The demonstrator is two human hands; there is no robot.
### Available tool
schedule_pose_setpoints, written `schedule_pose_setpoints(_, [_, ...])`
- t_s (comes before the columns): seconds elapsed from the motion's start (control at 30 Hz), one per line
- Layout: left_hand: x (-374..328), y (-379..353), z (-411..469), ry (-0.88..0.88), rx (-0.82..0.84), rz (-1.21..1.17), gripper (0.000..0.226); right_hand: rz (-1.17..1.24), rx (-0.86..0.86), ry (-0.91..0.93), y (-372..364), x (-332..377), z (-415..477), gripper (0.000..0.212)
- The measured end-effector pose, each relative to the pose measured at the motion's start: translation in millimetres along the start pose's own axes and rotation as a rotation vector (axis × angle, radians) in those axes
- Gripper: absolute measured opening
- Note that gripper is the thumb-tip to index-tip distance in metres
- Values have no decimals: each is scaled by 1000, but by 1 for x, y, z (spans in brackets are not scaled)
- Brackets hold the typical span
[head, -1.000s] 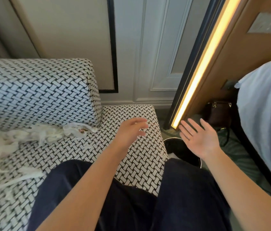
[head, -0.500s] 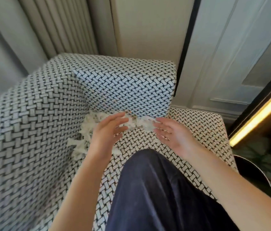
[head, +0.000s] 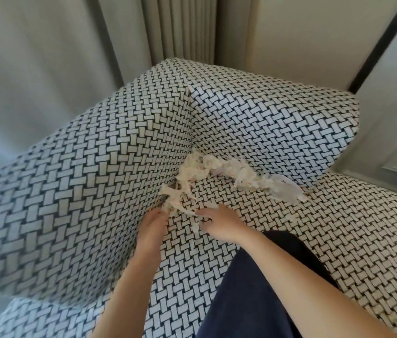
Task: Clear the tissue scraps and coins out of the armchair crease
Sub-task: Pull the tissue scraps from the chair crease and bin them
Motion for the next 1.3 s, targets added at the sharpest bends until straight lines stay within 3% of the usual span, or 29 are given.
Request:
schedule_pose_setpoints(0.17, [11, 1, 30, 24, 7, 79, 69, -58, -60, 2, -14, -2, 10, 38])
schedule_pose_setpoints(0.47, [-4, -27, 59, -81, 158, -20, 51, -121, -51, 59, -12, -1, 18, 42])
schedule_pose_setpoints(0.63, [-17, -38, 59, -152, 126, -117, 39, 70, -114, 144, -10, 0, 26, 49])
schedule_pose_setpoints(0.87, [-12, -48, 47, -199, 89, -105, 23, 454, -337, 284, 3, -2, 20, 34])
schedule_pose_setpoints(1.03, [-14, -50, 32, -204, 116, -103, 19, 502, -333, 321, 4, -1, 19, 62])
schedule_pose_setpoints(1.17, [-15, -50, 19, -246, 172, -6, 19, 366, -349, 320, 4, 0, 20, 47])
schedule_pose_setpoints(1.3, [-17, -47, 4, -323, 164, 104, 21, 448, -347, 323, 5, -1, 19, 33])
Point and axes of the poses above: each hand's wrist, its own z-axis towards the middle knuckle, its own y-axis out of the back of the hand, x = y × z, the point moved 4 cm from there along z, towards the middle knuckle, and after that the axes turned 13 degrees about x, right-handed, at the moved point
